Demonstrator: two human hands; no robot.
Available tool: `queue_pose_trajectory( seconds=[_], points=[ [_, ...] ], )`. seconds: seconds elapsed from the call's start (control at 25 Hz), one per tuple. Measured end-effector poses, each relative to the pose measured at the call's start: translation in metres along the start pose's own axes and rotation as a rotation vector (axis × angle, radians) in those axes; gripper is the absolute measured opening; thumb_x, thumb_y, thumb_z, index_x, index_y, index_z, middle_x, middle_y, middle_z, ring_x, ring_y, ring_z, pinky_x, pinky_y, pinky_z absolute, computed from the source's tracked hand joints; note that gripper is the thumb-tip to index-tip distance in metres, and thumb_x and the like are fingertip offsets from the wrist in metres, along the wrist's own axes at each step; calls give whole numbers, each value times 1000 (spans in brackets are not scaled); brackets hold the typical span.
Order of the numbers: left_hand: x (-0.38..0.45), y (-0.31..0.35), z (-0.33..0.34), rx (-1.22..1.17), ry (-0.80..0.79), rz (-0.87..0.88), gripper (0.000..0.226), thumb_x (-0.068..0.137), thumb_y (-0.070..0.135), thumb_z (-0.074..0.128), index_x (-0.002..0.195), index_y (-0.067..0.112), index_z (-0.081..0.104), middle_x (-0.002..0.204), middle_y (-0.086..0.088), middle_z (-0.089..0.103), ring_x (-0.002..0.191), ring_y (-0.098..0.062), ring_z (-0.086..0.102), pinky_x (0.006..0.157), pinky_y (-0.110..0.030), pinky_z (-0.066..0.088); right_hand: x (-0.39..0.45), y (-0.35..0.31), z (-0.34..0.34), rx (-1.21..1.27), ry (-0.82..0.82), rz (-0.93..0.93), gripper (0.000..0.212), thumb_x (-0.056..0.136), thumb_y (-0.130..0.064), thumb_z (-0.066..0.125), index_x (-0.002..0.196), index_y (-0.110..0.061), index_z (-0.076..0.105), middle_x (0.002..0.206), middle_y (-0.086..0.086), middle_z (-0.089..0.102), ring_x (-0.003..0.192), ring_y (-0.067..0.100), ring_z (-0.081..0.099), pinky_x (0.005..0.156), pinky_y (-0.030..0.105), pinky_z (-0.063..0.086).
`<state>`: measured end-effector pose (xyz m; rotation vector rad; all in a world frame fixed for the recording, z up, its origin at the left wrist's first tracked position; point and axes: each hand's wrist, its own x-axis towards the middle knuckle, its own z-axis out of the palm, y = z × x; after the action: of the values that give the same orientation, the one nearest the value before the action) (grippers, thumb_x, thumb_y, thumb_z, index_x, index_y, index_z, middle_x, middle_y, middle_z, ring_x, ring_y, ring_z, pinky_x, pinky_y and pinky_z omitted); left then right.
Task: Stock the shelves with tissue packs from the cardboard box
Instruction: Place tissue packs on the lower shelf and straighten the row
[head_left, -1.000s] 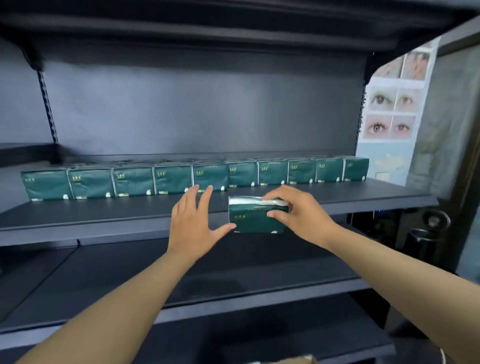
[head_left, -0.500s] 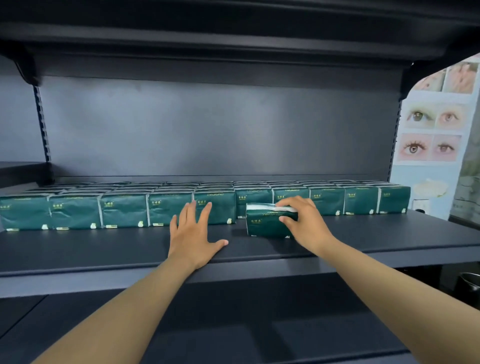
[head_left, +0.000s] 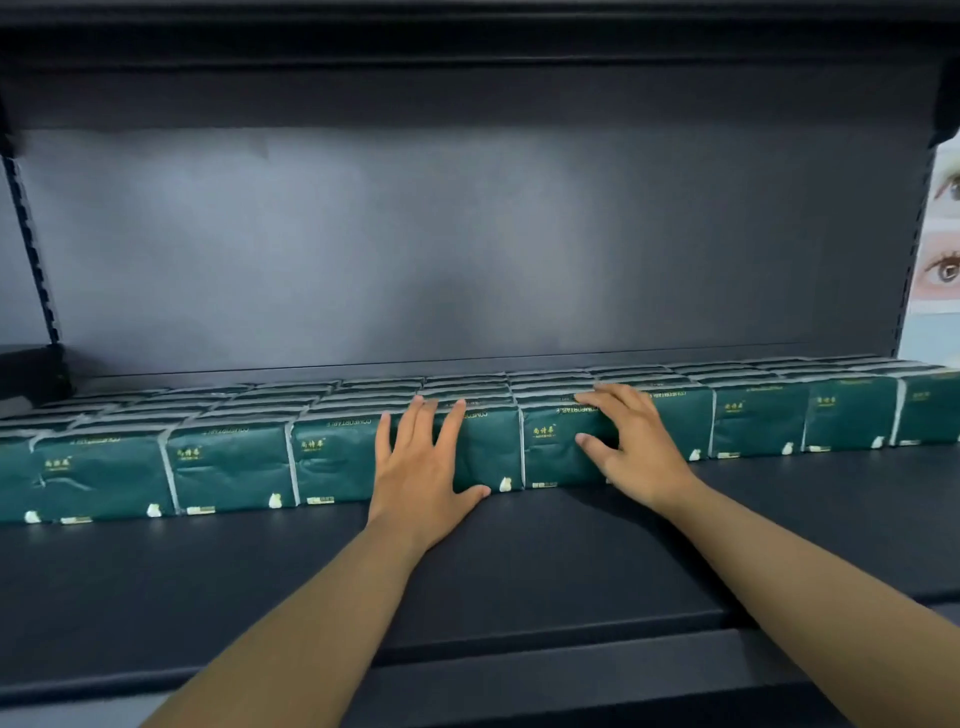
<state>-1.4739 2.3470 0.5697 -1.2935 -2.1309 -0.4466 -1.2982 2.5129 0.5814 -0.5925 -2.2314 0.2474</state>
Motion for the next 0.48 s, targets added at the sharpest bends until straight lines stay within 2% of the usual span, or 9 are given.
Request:
queue_pose_trajectory(
  seconds=[0.24,0.48],
  points=[
    [1,-1,5,9,25,11,93,82,62,56,151,26,5,148,-2,19,143,-20,6,114,-42,-10,3,2,5,-66,5,-33,47,90,-23,57,135,-22,46,144,2,33,135,17,18,109,29,17],
    [2,-3,7,-26,44,18,94,78,61,60,150,26,10,144,-2,25,141,-20,11,115,-43,-6,-1,-3,2,-132,17,-19,51,89,-28,55,137,-20,40,139,-1,38,130,18,25,109,40,29]
  ],
)
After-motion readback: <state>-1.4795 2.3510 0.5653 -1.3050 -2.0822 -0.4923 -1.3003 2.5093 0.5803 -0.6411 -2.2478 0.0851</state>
